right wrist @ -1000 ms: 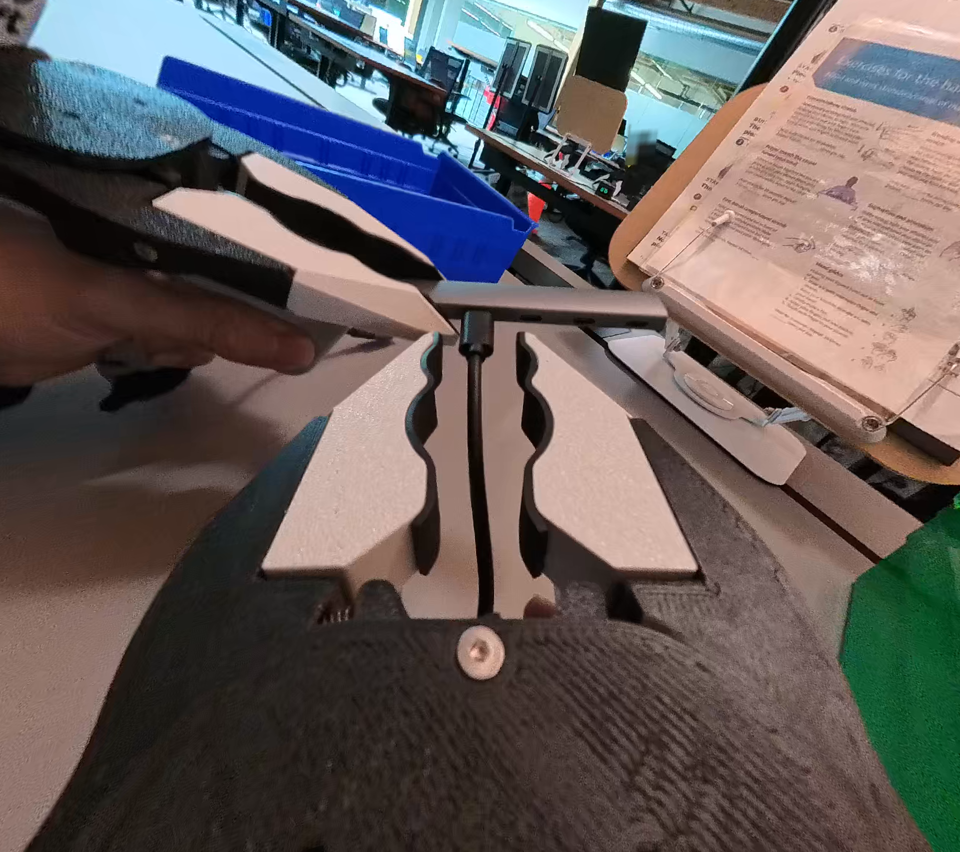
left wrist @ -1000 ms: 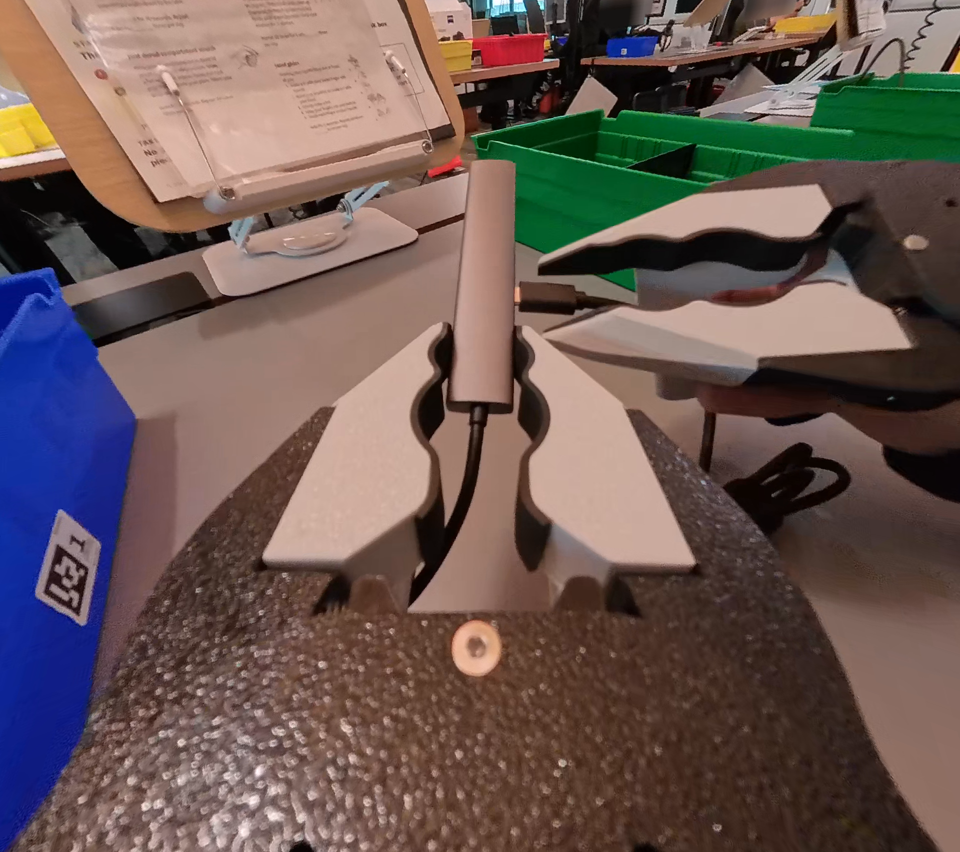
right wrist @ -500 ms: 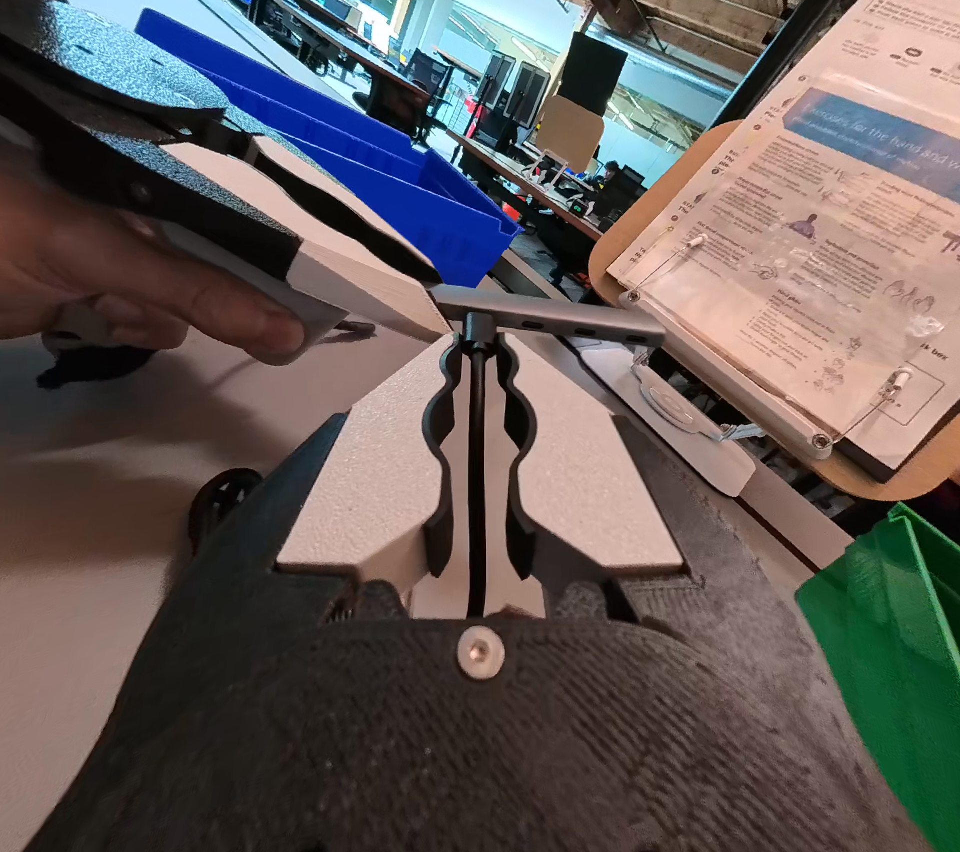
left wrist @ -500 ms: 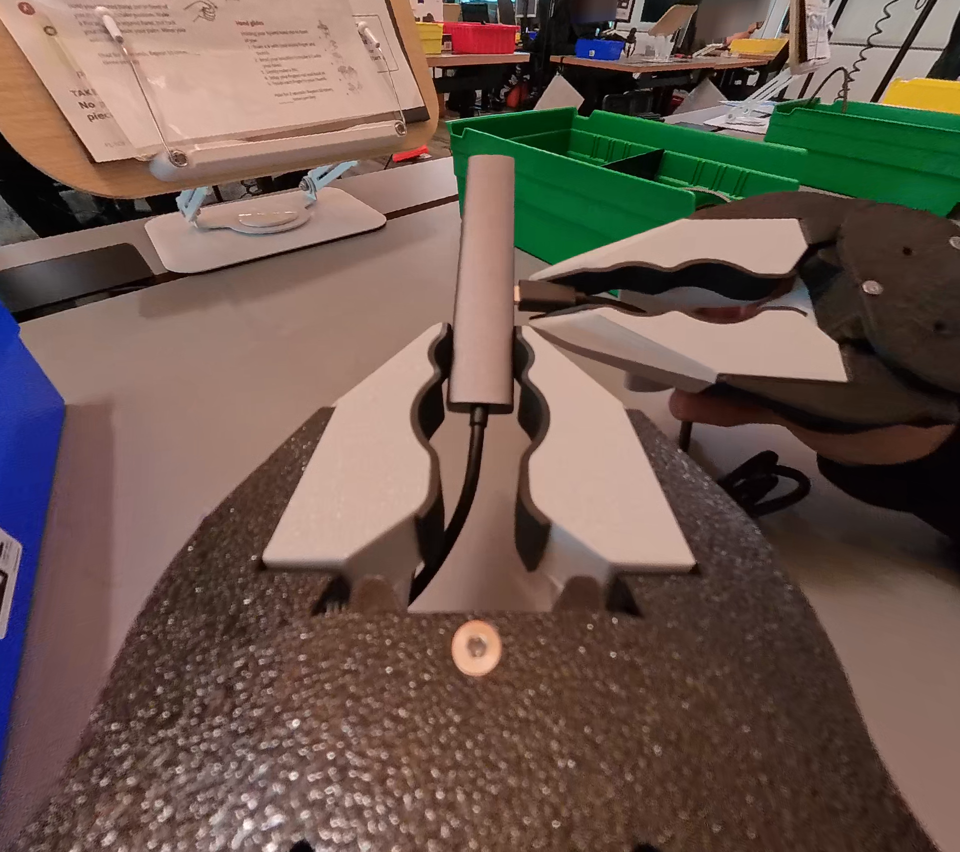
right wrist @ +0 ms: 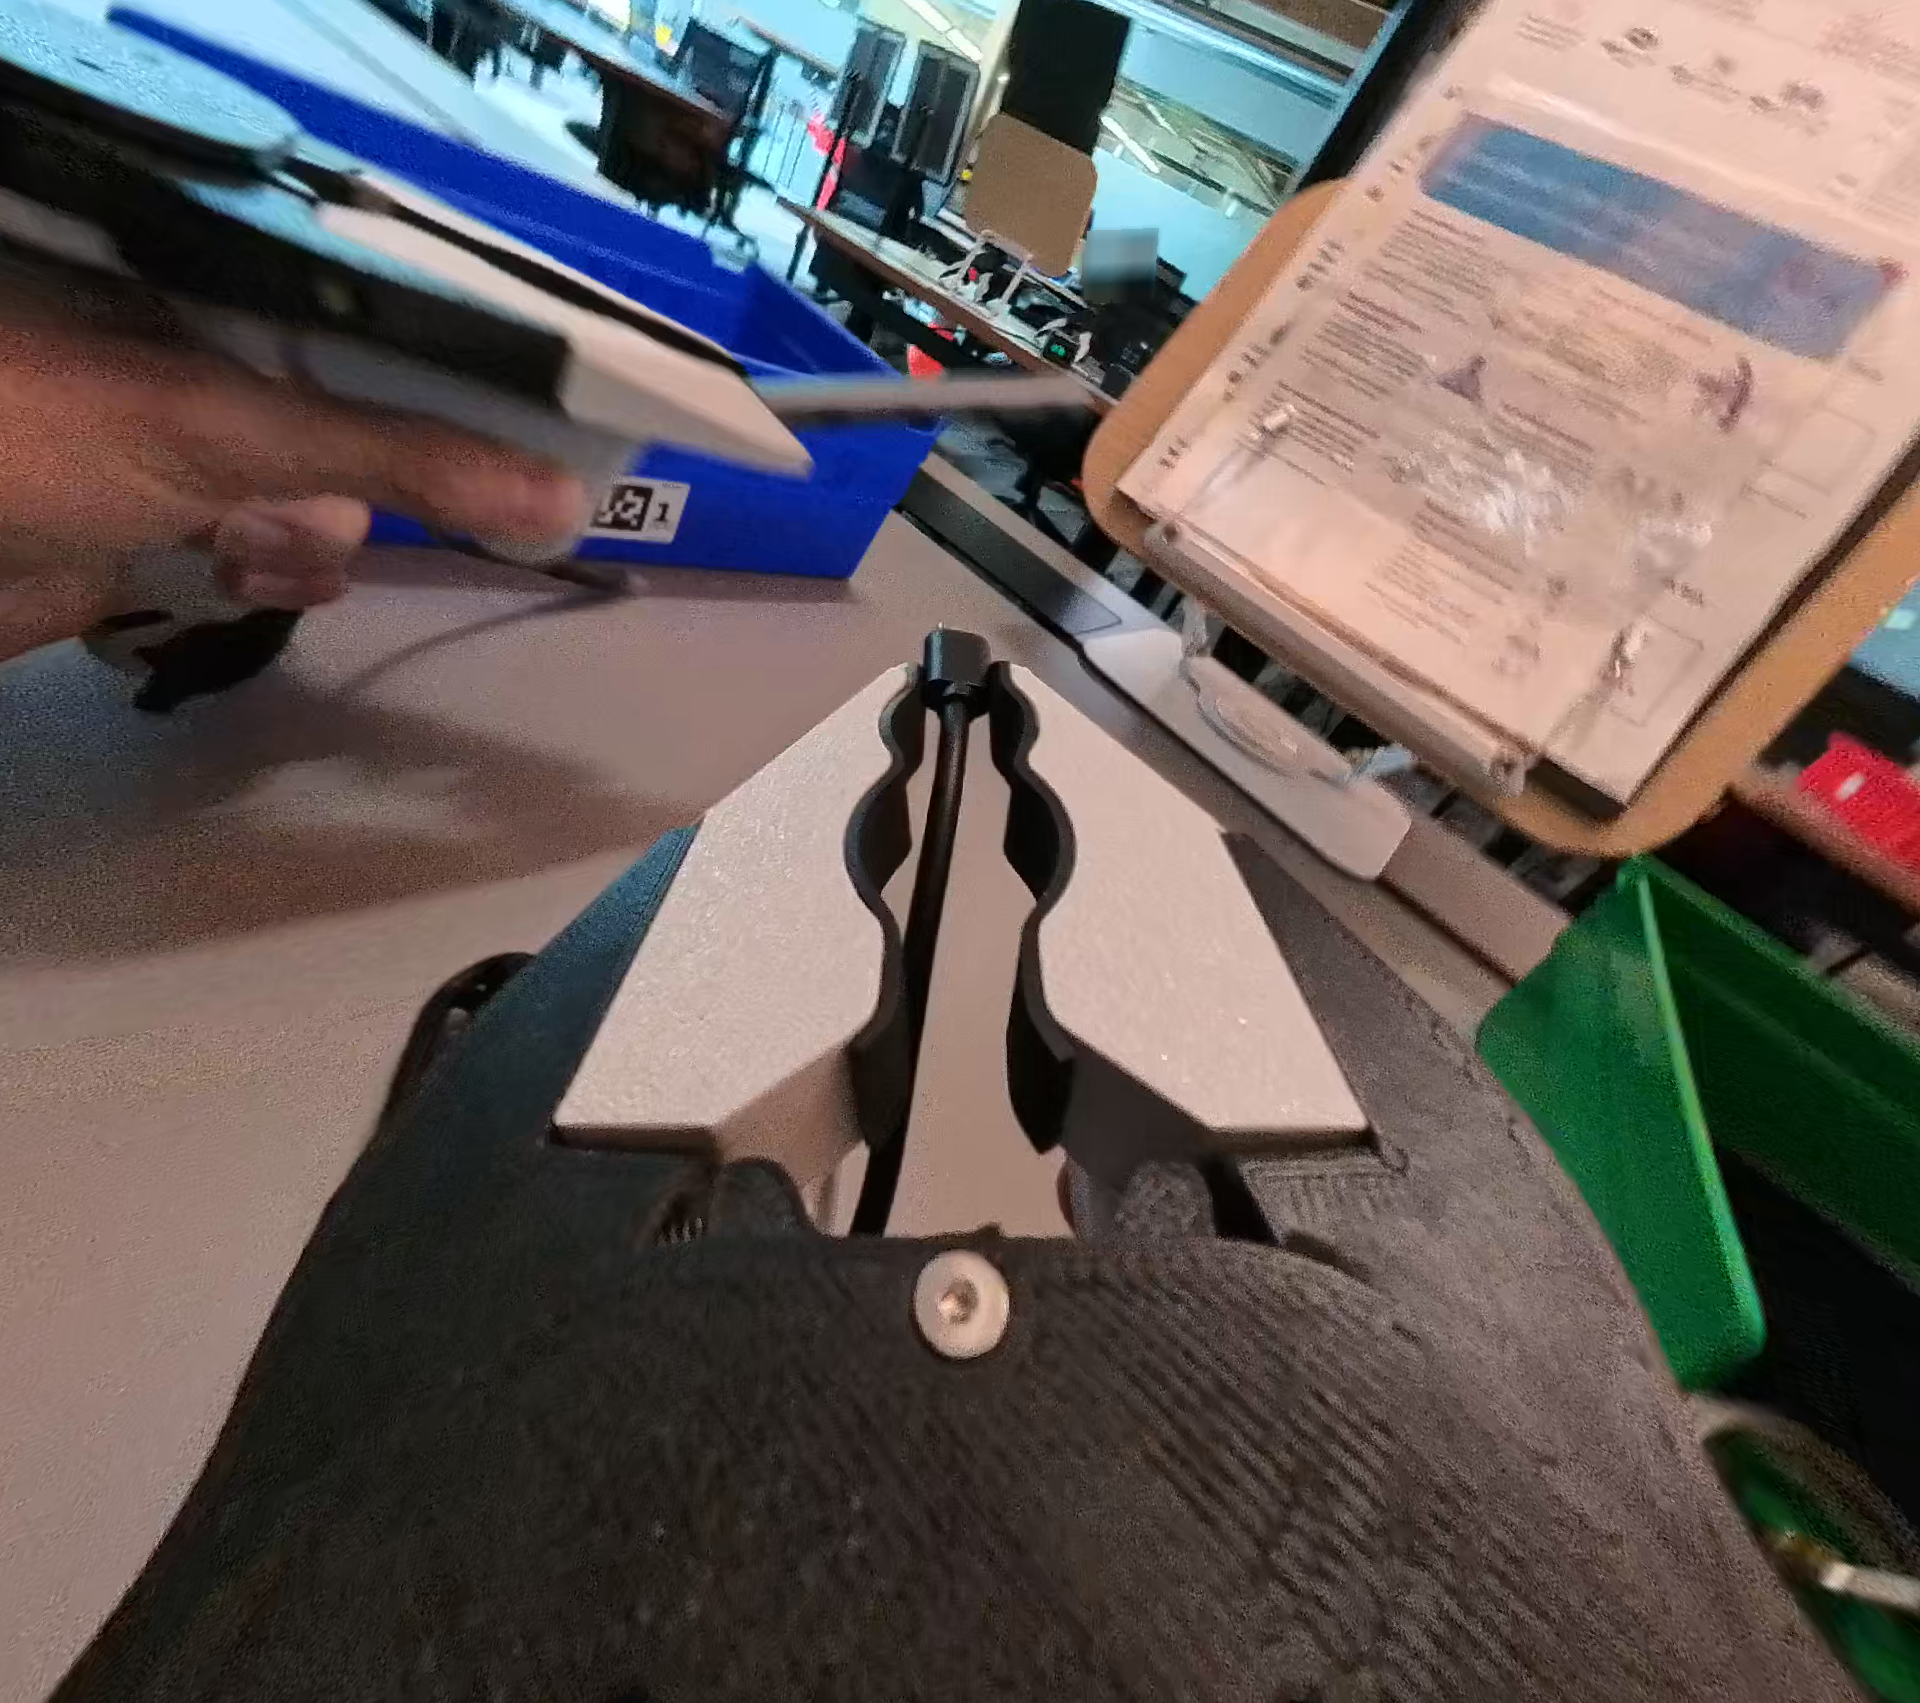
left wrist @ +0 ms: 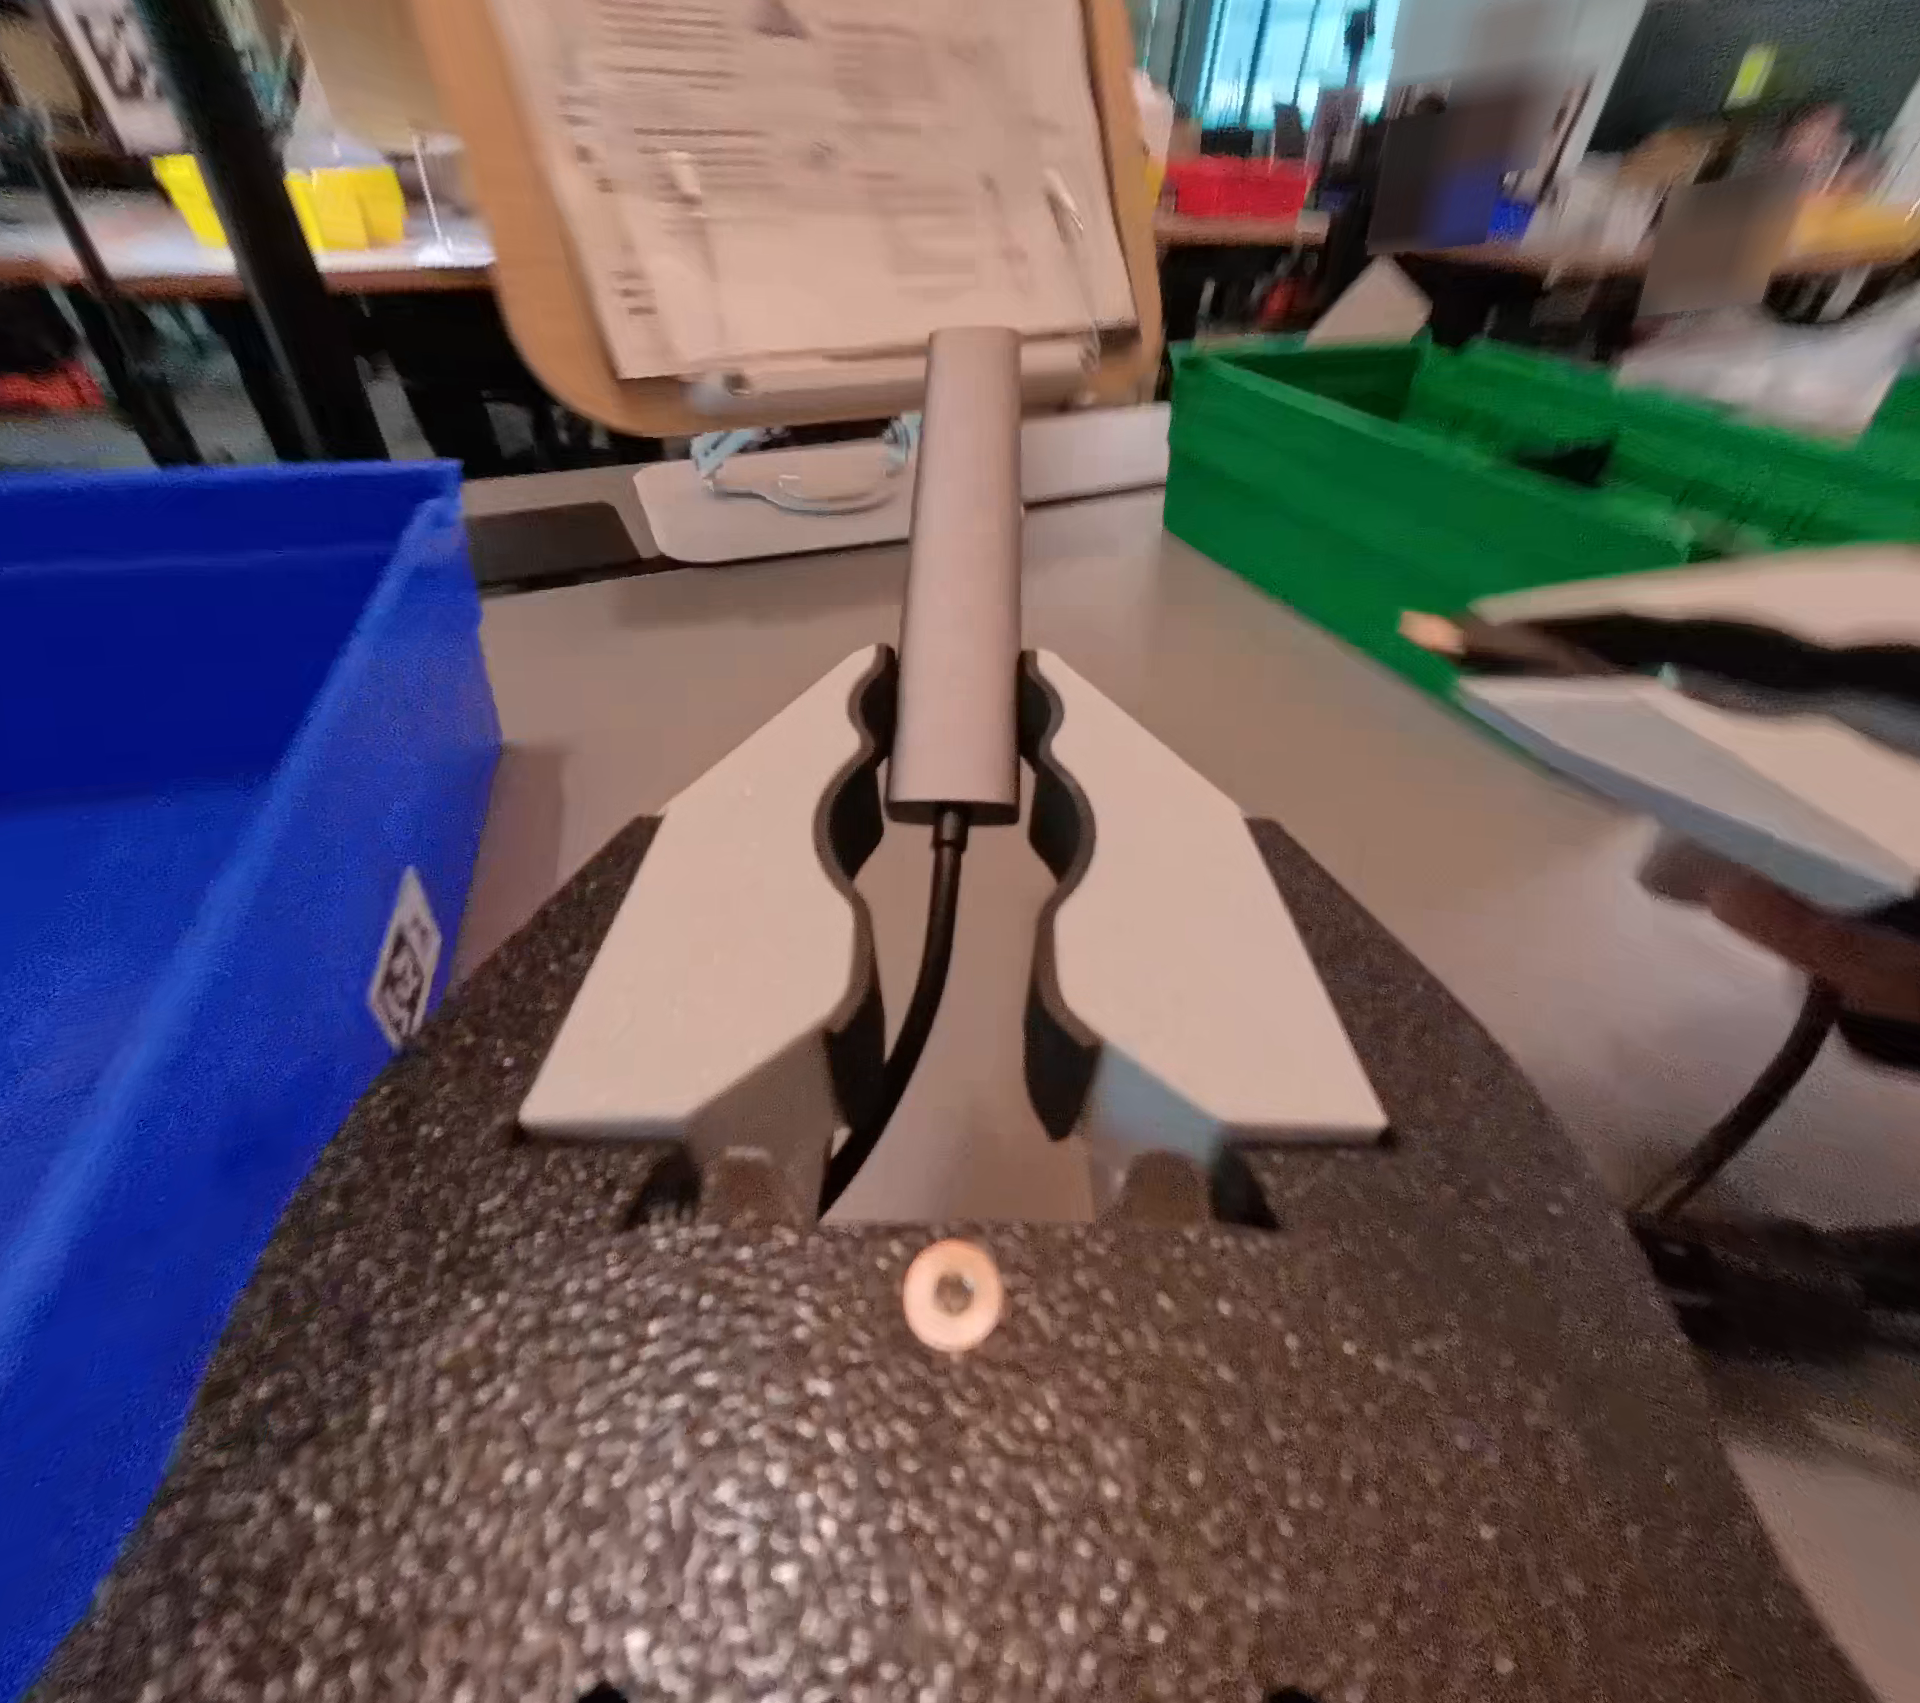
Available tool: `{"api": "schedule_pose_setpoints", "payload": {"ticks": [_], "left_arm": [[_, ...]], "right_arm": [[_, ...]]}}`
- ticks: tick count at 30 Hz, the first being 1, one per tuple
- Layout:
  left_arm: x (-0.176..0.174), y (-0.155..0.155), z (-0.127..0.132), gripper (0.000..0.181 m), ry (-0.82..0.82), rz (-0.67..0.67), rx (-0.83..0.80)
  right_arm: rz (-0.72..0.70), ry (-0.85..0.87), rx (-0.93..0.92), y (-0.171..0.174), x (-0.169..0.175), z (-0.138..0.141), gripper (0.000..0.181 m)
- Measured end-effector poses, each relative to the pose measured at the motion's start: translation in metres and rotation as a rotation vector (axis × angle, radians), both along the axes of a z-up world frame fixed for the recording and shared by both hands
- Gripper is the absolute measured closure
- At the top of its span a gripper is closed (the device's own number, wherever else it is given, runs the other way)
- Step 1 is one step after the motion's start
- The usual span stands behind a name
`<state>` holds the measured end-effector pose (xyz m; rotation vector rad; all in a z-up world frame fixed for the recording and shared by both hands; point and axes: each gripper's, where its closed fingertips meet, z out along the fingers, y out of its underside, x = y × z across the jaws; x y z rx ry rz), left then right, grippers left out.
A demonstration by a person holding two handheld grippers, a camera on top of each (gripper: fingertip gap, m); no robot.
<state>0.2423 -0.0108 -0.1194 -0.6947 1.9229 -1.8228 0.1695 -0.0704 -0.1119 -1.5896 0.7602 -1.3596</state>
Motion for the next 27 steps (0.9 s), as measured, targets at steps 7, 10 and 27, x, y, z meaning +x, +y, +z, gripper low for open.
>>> {"api": "schedule_pose_setpoints", "payload": {"ticks": [7, 10, 27], "left_arm": [[-0.010, -0.001, 0.010, 0.160, -0.010, -0.119, -0.096], [-0.013, -0.006, 0.005, 0.160, -0.002, -0.149, -0.078], [-0.013, -0.009, -0.003, 0.160, 0.052, -0.201, -0.082]], "right_arm": [[-0.131, -0.123, 0.027, -0.074, -0.037, 0.050, 0.171], [-0.177, -0.142, -0.135, -0.115, -0.051, 0.100, 0.172], [-0.117, 0.392, -0.365, -0.230, 0.003, 0.023, 0.175]]}}
